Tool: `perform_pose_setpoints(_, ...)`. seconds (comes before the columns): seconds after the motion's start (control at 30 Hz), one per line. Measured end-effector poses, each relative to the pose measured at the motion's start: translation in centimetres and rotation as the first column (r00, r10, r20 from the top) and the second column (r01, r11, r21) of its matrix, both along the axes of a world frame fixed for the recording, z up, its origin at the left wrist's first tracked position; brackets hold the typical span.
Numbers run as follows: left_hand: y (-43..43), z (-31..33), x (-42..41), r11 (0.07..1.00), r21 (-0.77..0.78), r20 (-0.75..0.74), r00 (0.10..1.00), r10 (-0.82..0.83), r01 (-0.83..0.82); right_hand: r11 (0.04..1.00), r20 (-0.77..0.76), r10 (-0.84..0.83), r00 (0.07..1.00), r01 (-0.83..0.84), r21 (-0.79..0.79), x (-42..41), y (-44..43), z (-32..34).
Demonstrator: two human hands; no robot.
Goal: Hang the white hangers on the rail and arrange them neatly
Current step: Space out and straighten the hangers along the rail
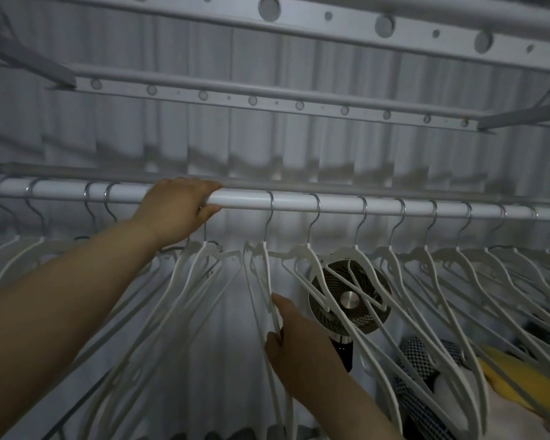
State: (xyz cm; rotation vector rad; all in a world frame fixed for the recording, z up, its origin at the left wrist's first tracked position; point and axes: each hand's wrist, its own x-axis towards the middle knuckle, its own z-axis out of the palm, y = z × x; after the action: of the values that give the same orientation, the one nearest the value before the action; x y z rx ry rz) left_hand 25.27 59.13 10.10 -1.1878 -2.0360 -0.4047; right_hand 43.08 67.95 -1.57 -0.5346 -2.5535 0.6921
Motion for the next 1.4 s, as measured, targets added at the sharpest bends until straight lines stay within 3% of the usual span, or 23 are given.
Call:
perform_pose_setpoints(0.47,-1.3,0.2,0.5,0.999,-0.045,0.098,0.995,0.023,-0.019,0.999,-0.003,0.045,0.999,-0.045,-0.017,1.9,-0.6,1.2)
perform_pose_setpoints(0.73,-4.5,0.7,-1.0,1.0,-0.022,0.018,1.0,0.019,-0.018,0.998,-0.265,0.005,0.964,0.013,0.069,2.6,-3.6,3.2)
perform_pose_setpoints(0.9,-5.8,0.7,-2.8,0.991,-0.108,0.005,0.997,-0.083,0.083,0.996,-0.278,0.009,0.961,0.016,0.087,-0.6,-7.4,3.2)
perform_pose_setpoints(1.23,-4.4,0.9,-6.0,0.925,-0.229,-0.07,0.943,-0.326,0.303,0.955,-0.123,-0.293,0.948,0.284,-0.083,-5.9,-11.6,0.4)
perform_pose_setpoints(1.4,-5.0,0.6,-7.0,0.921,-0.199,-0.105,0.927,-0.361,0.336,0.879,-0.107,-0.475,0.874,0.476,-0.013,-6.3,-12.7,-0.5)
